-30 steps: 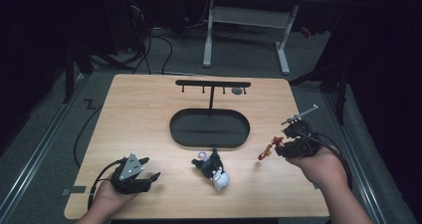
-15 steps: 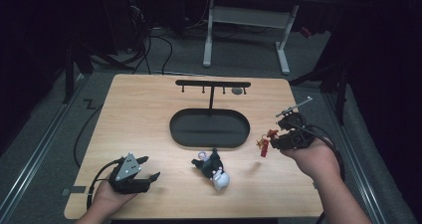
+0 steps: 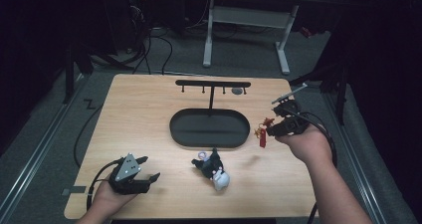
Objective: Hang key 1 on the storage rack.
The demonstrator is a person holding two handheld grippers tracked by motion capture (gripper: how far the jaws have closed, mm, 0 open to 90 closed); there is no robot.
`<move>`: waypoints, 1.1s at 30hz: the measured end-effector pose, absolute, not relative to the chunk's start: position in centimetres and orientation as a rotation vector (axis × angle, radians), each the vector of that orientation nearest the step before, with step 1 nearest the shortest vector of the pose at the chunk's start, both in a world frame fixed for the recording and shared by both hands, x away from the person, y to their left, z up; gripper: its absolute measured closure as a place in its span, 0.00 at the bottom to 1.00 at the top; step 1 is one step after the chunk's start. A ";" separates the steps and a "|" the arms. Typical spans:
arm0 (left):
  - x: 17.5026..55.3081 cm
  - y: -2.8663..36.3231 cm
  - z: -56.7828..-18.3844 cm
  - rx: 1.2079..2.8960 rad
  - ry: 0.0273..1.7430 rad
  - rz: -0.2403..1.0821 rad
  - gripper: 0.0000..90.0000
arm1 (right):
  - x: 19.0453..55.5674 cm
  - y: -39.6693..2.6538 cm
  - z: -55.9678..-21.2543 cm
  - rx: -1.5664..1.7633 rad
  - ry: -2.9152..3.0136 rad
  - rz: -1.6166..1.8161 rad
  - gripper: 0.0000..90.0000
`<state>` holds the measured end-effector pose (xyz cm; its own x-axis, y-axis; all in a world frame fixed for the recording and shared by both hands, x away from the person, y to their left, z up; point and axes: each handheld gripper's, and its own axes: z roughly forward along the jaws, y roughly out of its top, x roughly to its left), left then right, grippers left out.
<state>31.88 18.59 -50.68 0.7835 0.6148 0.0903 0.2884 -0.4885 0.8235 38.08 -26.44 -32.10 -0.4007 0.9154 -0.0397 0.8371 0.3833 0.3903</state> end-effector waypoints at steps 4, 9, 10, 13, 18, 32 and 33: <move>32.0 18.6 -50.7 2.106 0.667 0.474 0.32 | 39.0 -26.2 -31.6 1.552 2.383 0.475 0.74; 32.0 18.4 -50.7 2.109 0.662 0.473 0.32 | 40.3 -25.7 -31.0 1.551 2.371 0.489 0.74; 32.0 18.4 -50.7 2.111 0.660 0.475 0.32 | 40.5 -25.6 -30.9 1.547 2.369 0.490 0.74; 32.0 18.4 -50.8 2.113 0.655 0.479 0.32 | 41.5 -25.2 -30.7 1.541 2.367 0.494 0.74; 32.0 18.5 -50.7 2.115 0.656 0.482 0.32 | 42.5 -24.7 -30.6 1.541 2.376 0.489 0.74; 32.0 18.8 -50.8 2.122 0.658 0.480 0.33 | 44.8 -23.6 -29.7 1.532 2.374 0.494 0.74; 32.0 18.8 -50.8 2.122 0.657 0.479 0.33 | 45.2 -23.6 -29.7 1.527 2.375 0.489 0.74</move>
